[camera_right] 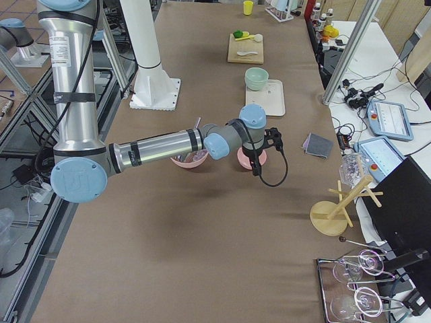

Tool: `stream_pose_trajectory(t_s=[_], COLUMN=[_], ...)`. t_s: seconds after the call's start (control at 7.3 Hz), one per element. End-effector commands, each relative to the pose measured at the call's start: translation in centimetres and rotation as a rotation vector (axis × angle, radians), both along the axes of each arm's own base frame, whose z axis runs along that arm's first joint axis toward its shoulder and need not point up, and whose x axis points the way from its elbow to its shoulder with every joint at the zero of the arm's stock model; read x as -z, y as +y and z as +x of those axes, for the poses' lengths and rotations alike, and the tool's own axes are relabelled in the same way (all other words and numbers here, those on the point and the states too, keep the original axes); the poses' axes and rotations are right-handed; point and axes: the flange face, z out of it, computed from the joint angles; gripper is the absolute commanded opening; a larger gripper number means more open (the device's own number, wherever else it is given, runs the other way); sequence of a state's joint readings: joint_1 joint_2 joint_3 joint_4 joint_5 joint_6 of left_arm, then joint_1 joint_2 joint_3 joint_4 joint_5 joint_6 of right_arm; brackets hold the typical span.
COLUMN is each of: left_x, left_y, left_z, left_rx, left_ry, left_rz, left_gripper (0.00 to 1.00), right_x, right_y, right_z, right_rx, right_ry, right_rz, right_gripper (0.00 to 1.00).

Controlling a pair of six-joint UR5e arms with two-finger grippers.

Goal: Stack pink bowl on green and place spoon

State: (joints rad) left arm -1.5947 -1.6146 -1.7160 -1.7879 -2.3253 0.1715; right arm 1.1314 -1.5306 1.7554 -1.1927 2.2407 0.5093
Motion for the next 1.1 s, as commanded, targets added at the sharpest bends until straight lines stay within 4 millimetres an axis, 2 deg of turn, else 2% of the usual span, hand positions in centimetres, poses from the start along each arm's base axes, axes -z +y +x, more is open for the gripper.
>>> stream_pose_trajectory(t_s=[0.0,0.14,0.27,0.41,0.55,0.68,0.96], left_x=[-0.2,-0.2,-0.2,-0.2,-0.2,-0.2,-0.3], left_y=[0.1,0.1,0.1,0.1,0.1,0.1,0.2], left_z=[0.0,0.0,0.0,0.0,0.0,0.0,0.1], left_rx=[0.001,0.001,0.0,0.0,0.001,0.001,0.001], left_ry=[0.001,0.001,0.0,0.0,0.001,0.001,0.001], left_rz=[0.002,0.002,0.003,0.003,0.002,0.002,-0.001], left_gripper=[0.98,0.98,0.98,0.98,0.98,0.98,0.98], right_x=[-3.2,-4.1,-4.0,-3.8,-3.6,-3.6,-3.8], right_y=[0.6,-0.7,-1.8,-1.8,-1.8,-1.8,-1.6], right_z=[-5.6,-6.7,-7.4,-7.5,-7.5,-7.5,-7.9], right_rx=[-0.069,-0.115,-0.141,-0.142,-0.14,-0.14,-0.131], right_ry=[0.008,-0.023,-0.032,-0.035,-0.039,-0.039,-0.037], right_rz=[-0.012,-0.041,-0.07,-0.073,-0.071,-0.071,-0.072], right_gripper=[0.95,0.81,0.71,0.56,0.35,0.31,0.31])
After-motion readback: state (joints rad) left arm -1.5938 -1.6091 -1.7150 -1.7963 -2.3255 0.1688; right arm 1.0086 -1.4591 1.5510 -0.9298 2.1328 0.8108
